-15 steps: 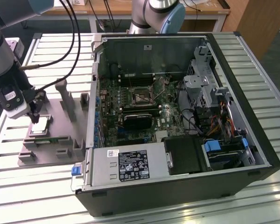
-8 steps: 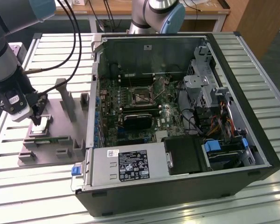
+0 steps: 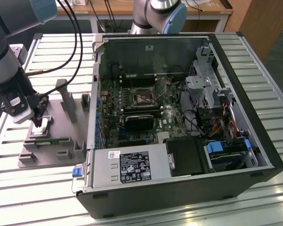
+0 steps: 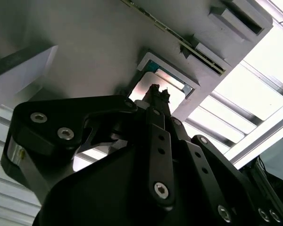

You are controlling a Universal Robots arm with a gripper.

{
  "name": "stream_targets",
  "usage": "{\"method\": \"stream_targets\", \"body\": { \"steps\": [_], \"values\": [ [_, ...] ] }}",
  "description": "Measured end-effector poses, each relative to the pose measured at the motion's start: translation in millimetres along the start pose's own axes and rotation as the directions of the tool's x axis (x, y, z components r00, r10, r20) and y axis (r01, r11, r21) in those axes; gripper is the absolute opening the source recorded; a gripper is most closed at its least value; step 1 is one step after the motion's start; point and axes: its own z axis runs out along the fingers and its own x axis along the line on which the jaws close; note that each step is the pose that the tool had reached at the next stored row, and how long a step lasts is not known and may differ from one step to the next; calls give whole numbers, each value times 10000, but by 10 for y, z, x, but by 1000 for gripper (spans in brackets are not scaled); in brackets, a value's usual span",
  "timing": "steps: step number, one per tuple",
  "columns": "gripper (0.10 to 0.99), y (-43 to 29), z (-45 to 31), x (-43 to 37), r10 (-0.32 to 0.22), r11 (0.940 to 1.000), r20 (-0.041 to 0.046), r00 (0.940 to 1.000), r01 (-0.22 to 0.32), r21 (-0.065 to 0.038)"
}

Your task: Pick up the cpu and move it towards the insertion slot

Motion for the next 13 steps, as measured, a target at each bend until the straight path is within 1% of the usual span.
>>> {"method": "stream_targets", "body": {
  "steps": [2,5,6,7,8,10,11,13],
  "values": [
    [114,0,0,0,0,10000,0,10000,0,0],
    [290,0,1,0,0,10000,0,10000,0,0],
    [290,0,1,0,0,10000,0,10000,0,0],
    [349,0,1,0,0,10000,0,10000,0,0],
    [349,0,1,1,0,10000,0,10000,0,0],
    [467,0,1,1,0,10000,0,10000,0,0],
    [467,0,2,1,0,10000,0,10000,0,0],
    [584,0,2,1,0,10000,0,10000,0,0]
  ]
}}
